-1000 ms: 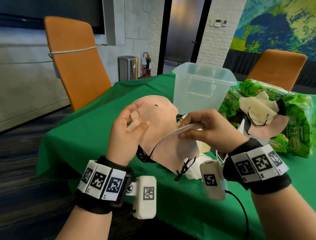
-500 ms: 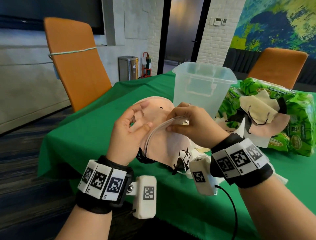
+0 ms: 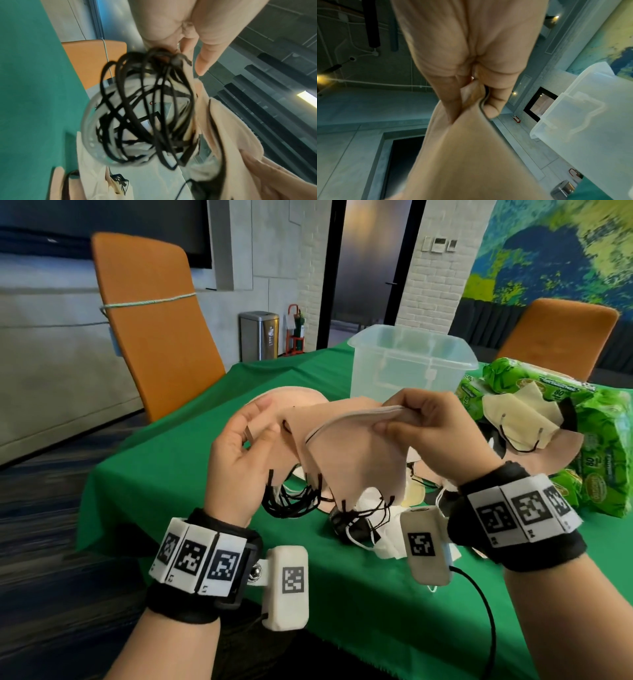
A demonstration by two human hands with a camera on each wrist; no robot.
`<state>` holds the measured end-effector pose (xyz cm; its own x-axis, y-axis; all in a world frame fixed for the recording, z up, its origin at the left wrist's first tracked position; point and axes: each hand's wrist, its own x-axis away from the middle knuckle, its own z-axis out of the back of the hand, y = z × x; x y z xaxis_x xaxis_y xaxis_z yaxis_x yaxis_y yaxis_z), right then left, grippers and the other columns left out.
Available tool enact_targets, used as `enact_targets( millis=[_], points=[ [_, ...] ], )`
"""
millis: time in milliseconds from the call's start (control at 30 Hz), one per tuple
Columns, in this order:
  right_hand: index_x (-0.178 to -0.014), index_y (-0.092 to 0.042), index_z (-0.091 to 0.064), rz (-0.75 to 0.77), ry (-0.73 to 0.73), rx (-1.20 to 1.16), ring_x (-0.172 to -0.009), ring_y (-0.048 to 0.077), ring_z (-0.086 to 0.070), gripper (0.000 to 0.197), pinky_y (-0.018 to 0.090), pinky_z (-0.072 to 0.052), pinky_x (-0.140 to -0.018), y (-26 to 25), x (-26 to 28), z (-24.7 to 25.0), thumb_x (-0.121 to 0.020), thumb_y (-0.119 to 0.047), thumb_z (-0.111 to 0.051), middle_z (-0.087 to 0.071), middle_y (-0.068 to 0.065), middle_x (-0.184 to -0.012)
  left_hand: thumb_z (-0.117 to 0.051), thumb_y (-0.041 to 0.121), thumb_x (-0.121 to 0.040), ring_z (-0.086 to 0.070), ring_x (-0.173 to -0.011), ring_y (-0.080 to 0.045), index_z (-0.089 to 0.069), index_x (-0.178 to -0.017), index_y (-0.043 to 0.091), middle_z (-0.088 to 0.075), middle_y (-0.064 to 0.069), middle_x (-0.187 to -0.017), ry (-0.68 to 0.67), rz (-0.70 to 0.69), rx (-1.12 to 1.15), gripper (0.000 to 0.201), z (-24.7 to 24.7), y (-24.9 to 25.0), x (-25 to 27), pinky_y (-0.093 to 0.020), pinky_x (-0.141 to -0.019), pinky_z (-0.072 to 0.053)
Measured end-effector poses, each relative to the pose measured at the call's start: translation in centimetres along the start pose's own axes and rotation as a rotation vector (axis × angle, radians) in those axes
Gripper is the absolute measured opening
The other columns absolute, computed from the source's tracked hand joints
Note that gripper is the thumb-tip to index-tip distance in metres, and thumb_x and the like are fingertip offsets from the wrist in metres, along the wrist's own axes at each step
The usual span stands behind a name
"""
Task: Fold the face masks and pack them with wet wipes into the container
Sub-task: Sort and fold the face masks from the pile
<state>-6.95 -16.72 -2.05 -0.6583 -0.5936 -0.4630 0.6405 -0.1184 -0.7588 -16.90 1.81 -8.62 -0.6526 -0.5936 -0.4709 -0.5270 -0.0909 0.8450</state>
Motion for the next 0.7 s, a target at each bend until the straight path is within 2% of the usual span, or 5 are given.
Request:
enact_targets(
  millis=[200, 367, 500, 567, 700],
  points=[
    [-0.072, -0.006, -0.057, -0.082, 0.050, -0.480, -0.056, 0.011, -0.058, 0.011, 0.018, -0.049, -0.055, -0.7, -0.1, 0.2, -0.066, -0.002, -0.066, -0.064, -0.003, -0.060, -0.045, -0.013, -0.086, -0.061, -0.086, -0.002, -0.059, -0.103, 0.040, -0.064, 0.016, -0.106, -0.026, -0.037, -0.166, 0.057, 0.1, -0.4, 0.0, -0.032, -0.081, -0.051],
    [-0.069, -0.005, -0.055, -0.168, 0.054, -0.569, -0.049, 0.011, -0.056, 0.014, 0.017, -0.045, -0.047, -1.3, -0.1, -0.5, -0.075, 0.006, -0.060, -0.061, -0.001, -0.056, -0.044, -0.020, -0.084, -0.061, -0.095, 0.005, -0.063, -0.098, 0.032, -0.067, 0.027, -0.097, -0.089, -0.108, -0.174, 0.057, -0.4, -0.1, 0.4, -0.015, -0.080, -0.048],
    [-0.070, -0.004, -0.057, -0.213, 0.072, -0.574, -0.052, 0.015, -0.056, 0.014, 0.021, -0.047, -0.049, -1.4, -0.4, -0.8, -0.079, 0.007, -0.055, -0.063, 0.002, -0.058, -0.048, -0.017, -0.083, -0.062, -0.090, 0.004, -0.064, -0.098, 0.035, -0.068, 0.026, -0.094, -0.119, -0.113, -0.177, 0.057, -0.5, -0.1, 0.6, -0.018, -0.081, -0.049],
    [-0.071, -0.004, -0.059, -0.216, 0.082, -0.578, -0.054, 0.016, -0.057, 0.013, 0.021, -0.048, -0.050, -1.4, -0.5, -0.9, -0.079, 0.007, -0.055, -0.063, 0.003, -0.060, -0.053, -0.006, -0.079, -0.064, -0.094, 0.001, -0.067, -0.094, 0.041, -0.070, 0.023, -0.095, -0.134, -0.098, -0.166, 0.051, -0.6, 0.0, 0.7, -0.021, -0.082, -0.050],
    [-0.072, -0.006, -0.058, -0.196, 0.089, -0.564, -0.054, 0.013, -0.057, 0.014, 0.021, -0.047, -0.052, -1.1, -0.4, -1.0, -0.080, 0.006, -0.056, -0.064, 0.000, -0.059, -0.060, 0.008, -0.074, -0.064, -0.092, 0.002, -0.068, -0.088, 0.036, -0.070, 0.024, -0.089, -0.108, -0.080, -0.209, 0.032, -0.8, -0.1, 0.7, -0.020, -0.084, -0.049]
  ],
)
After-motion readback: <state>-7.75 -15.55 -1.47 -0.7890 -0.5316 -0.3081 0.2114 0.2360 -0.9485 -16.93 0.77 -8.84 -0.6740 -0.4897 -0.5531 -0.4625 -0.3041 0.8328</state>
